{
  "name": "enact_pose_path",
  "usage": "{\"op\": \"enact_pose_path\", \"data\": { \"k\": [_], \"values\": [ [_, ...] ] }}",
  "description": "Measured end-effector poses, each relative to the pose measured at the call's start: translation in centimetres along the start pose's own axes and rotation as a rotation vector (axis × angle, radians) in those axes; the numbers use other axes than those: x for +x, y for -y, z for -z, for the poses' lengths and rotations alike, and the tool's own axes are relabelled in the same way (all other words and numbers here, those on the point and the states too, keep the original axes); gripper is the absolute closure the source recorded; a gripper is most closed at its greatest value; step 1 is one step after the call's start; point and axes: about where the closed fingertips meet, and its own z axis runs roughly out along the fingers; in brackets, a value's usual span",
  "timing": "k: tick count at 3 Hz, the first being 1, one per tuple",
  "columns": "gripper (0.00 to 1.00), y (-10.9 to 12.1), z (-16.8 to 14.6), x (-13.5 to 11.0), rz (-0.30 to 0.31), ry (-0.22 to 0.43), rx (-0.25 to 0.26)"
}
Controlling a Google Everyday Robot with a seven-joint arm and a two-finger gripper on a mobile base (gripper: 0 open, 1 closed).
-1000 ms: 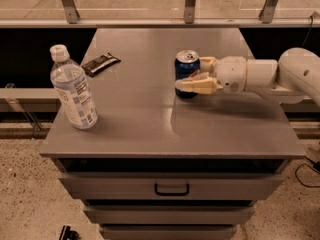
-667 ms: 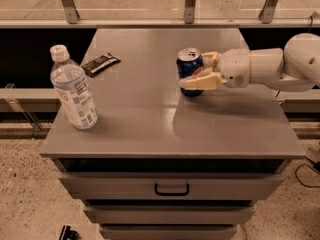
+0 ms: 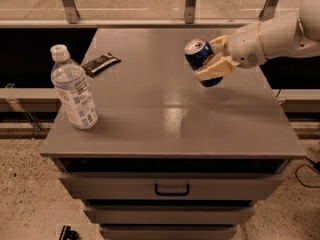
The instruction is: Knock pepsi can over
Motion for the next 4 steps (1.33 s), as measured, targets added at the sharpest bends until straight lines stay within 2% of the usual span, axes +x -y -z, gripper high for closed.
{"op": "enact_pose_path", "data": {
  "k": [1,2,3,4],
  "values": [
    [1.0,0.5,0.8,0.1,0.049,-0.173,0.028],
    [0.92,0.4,1.2,0.0,0.124,-0.35,0.032],
    [0.95,0.5,1.7,0.2,0.188,-0.491,0.021],
    [0.97,0.4,2.1,0.2,0.242,-0.598,-0.008]
  ]
}}
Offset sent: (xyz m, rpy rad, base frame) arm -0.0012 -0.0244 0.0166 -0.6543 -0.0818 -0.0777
